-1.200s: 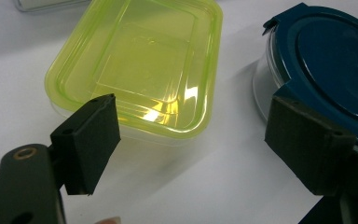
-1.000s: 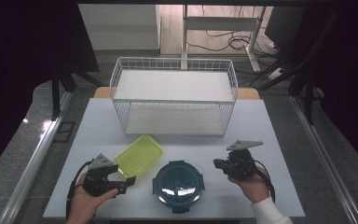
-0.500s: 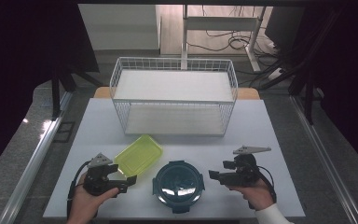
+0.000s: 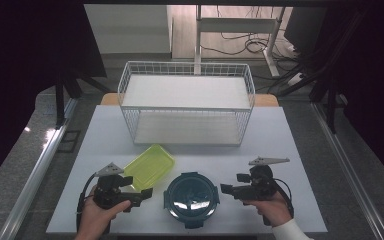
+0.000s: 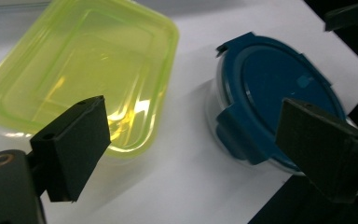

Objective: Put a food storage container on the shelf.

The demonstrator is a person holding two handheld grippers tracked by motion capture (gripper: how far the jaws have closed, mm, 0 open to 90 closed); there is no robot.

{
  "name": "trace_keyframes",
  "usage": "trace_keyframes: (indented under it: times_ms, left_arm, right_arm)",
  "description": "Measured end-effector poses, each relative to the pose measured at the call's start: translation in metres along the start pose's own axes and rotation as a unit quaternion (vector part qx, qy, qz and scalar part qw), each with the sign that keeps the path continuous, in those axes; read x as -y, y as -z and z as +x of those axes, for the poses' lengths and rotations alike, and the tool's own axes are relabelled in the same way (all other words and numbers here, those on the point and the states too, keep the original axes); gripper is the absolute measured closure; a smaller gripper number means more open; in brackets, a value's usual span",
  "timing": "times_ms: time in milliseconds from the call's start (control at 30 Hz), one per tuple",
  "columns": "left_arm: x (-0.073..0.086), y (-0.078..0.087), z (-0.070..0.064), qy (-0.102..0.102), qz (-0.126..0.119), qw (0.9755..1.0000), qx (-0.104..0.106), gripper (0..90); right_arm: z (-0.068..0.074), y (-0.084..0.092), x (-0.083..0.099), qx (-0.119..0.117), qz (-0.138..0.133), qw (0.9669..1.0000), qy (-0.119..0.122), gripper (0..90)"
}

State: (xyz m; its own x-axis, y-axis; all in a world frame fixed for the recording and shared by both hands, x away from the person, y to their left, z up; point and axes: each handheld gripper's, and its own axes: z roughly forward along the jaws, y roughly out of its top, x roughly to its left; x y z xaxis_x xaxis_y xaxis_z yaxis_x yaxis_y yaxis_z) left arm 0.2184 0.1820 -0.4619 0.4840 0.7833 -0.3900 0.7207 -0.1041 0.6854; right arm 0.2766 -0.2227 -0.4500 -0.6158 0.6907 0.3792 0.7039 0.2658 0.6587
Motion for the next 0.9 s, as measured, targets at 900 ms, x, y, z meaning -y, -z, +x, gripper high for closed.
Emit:
trace_keyframes:
  times_ms: [900]
  left_arm:
    - [0.000, -0.040, -0.020, 0.072, 0.050, 0.9929, 0.079, 8.3]
  right_arm:
    - [0.008, -0.024, 0.011, -0.057, 0.031, 0.9971, -0.040, 10.6]
